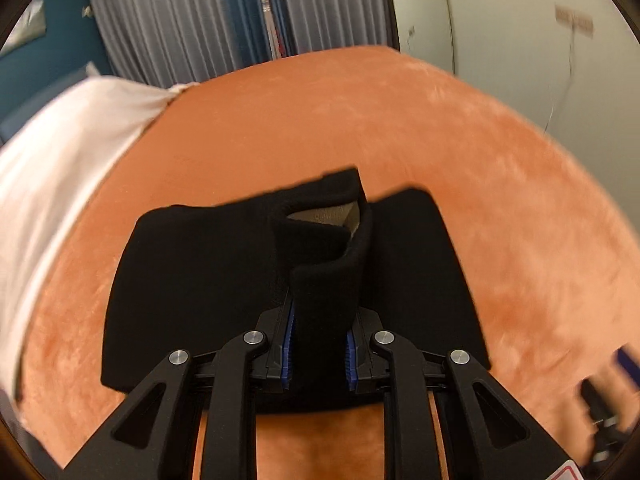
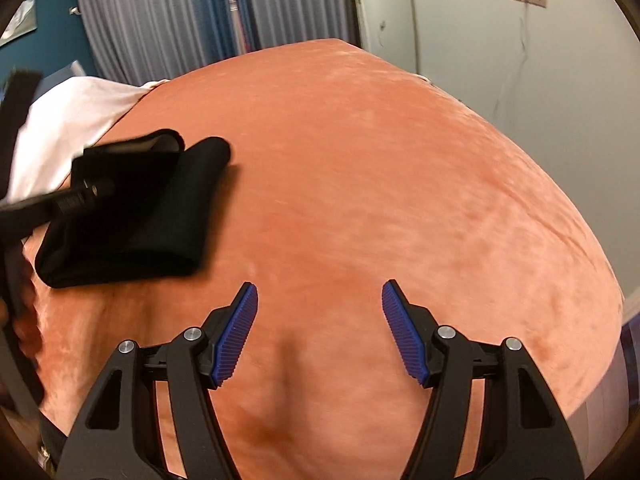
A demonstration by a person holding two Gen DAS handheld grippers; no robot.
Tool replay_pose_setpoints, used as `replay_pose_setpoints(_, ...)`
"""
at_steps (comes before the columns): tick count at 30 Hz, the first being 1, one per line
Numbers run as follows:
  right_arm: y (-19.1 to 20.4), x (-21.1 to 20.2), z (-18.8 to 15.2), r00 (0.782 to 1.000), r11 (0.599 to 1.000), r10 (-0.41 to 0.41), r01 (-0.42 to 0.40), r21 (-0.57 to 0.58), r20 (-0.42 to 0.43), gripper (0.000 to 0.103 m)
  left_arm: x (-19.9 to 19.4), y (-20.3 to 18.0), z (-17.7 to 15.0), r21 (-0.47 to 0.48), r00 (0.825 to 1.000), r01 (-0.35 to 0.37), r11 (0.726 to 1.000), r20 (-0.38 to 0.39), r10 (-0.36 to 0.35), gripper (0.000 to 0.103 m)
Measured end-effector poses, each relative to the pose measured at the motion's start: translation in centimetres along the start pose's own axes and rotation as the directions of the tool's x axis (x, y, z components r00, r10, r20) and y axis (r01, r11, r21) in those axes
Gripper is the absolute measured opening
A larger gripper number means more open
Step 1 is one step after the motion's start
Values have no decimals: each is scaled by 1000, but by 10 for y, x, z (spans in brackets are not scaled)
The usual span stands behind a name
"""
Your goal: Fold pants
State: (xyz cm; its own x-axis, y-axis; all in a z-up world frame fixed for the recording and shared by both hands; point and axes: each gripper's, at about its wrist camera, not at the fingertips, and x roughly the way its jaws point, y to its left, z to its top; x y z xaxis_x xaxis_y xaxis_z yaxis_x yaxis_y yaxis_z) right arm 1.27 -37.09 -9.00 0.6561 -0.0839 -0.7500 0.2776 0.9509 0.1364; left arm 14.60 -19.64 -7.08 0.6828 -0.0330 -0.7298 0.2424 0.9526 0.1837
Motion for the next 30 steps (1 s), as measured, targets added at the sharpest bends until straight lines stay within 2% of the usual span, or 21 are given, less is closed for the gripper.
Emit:
replay_pose_setpoints(1,-2,1,0,1000,1000,2,-2,3,-4,63,0,-10,-6,16,1000,-11,1000,-2,11,29)
replay_pose_setpoints(2,-5,1,2,1000,1000,13,-12,7,-8,63,-2,-15,-10,13,1000,7,1000,-2,-7,36)
replay_pose_setpoints(3,-6,-1,2,1000,1000,23,-23,10,-9,63,-8,-17,-14,0,999,42,999,9,-42,52)
replay_pose_setpoints(4,-6,-3,5,999,999,42,-42,14,-9,63,-13,-16,-17,-5,999,45,999,28,-44,61)
replay_pose_setpoints(6,-2,-3,15,996,996,88,-88,20,-7,64,-31,-16,-21,15,995,-2,1000,96,1,67)
replay_pose_setpoints(7,-1,-5,20,993,993,117,-117,26,-9,65,-45,-15,-24,32,989,-43,999,145,38,77)
replay_pose_setpoints(9,11,-5,36,987,987,162,-162,16,-10,71,-63,-9,-29,53,976,-87,995,204,74,87)
replay_pose_setpoints(10,21,-4,45,984,984,176,-176,-10,-8,72,-71,-4,-33,64,970,-112,992,223,95,87)
replay_pose_setpoints(13,66,4,70,978,969,210,-210,-130,-17,84,-80,18,-42,65,967,-147,987,219,130,87)
replay_pose_setpoints(16,115,30,85,970,942,230,-241,-233,-76,87,-81,54,-53,4,970,-163,987,182,159,87)
replay_pose_setpoints(21,164,83,95,965,938,194,-236,-256,-178,87,-76,113,-77,-104,975,-192,976,93,202,86)
replay_pose_setpoints(24,179,102,88,964,941,169,-219,-257,-204,88,-70,145,-89,-152,973,-216,964,52,226,87)
replay_pose_setpoints(25,182,104,85,962,939,184,-233,-254,-202,85,-69,153,-92,-162,972,-219,962,46,229,87)
replay_pose_setpoints(26,186,105,81,953,931,221,-270,-245,-207,63,-68,159,-94,-172,973,-219,960,41,229,87)
replay_pose_setpoints(27,188,104,80,951,931,230,-276,-237,-206,49,-67,167,-96,-182,972,-224,957,35,234,87)
replay_pose_setpoints(29,197,98,80,954,931,231,-273,-242,-190,34,-62,175,-97,-192,971,-230,954,23,239,87)
replay_pose_setpoints(30,198,94,80,957,932,228,-269,-245,-181,30,-60,178,-98,-197,970,-234,952,14,242,87)
